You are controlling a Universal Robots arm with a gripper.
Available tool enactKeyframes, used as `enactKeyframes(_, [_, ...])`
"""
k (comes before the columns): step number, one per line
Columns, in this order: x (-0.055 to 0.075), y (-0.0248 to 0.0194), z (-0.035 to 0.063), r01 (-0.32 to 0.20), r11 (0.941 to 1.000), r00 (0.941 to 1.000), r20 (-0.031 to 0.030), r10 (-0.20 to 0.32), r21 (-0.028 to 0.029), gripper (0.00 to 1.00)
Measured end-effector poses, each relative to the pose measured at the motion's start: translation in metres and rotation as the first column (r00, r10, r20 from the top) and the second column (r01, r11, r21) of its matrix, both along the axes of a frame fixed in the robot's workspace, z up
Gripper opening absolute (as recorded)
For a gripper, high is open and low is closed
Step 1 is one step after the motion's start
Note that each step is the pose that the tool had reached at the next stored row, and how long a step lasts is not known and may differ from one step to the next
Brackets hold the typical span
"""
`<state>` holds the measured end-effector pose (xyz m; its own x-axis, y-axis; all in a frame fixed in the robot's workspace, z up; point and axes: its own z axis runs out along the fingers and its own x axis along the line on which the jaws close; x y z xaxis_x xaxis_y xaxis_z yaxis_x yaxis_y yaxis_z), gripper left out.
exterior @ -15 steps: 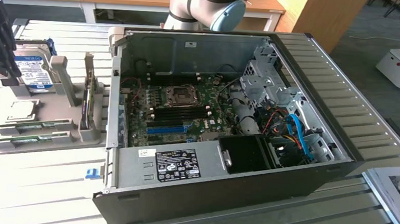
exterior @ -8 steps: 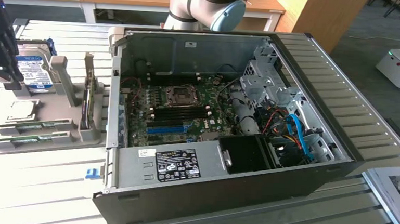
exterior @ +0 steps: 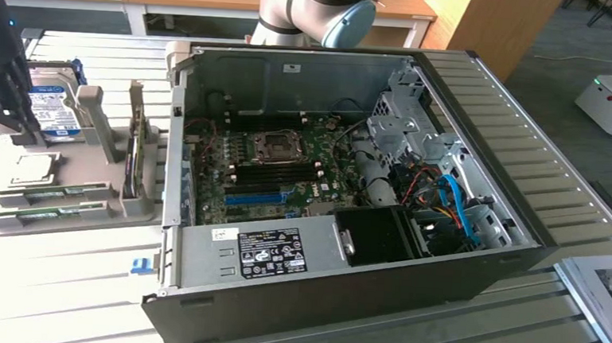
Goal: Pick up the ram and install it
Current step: 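Pick up the ram and move it above insertion slot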
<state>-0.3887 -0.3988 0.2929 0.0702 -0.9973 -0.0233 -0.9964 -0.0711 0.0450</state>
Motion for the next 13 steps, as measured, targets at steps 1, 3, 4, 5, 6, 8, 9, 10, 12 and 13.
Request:
enactKeyframes(1, [0.0, 0.0, -0.0018, 0.0, 1.0, 1.0, 0.0001, 0.0, 0.0001, 0.3])
enactKeyframes(3, [0.0, 0.0, -0.0049, 0.0, 1.0, 1.0, 0.0, 0.0, 0.0, 0.3])
enactKeyframes(4, [0.0, 0.0, -0.0065, 0.0, 1.0, 1.0, 0.0, 0.0, 0.0, 0.3])
enactKeyframes(5, [0.0, 0.0, -0.0082, 0.0, 1.0, 1.0, 0.0, 0.0, 0.0, 0.3])
enactKeyframes(6, [0.0, 0.0, -0.0098, 0.0, 1.0, 1.0, 0.0, 0.0, 0.0, 0.3])
enactKeyframes(8, [0.0, 0.0, -0.0128, 0.0, 1.0, 1.0, 0.0, 0.0, 0.0, 0.3])
enactKeyframes(9, [0.0, 0.0, -0.0141, 0.0, 1.0, 1.0, 0.0, 0.0, 0.0, 0.3])
enactKeyframes(10, [0.0, 0.0, -0.0155, 0.0, 1.0, 1.0, 0.0001, 0.0, 0.0, 0.3])
enactKeyframes(12, [0.0, 0.0, -0.0181, 0.0, 1.0, 1.0, 0.0001, 0.0, 0.0001, 0.3])
enactKeyframes(13, [0.0, 0.0, -0.0192, 0.0, 1.0, 1.0, 0.0, 0.0, 0.0, 0.3])
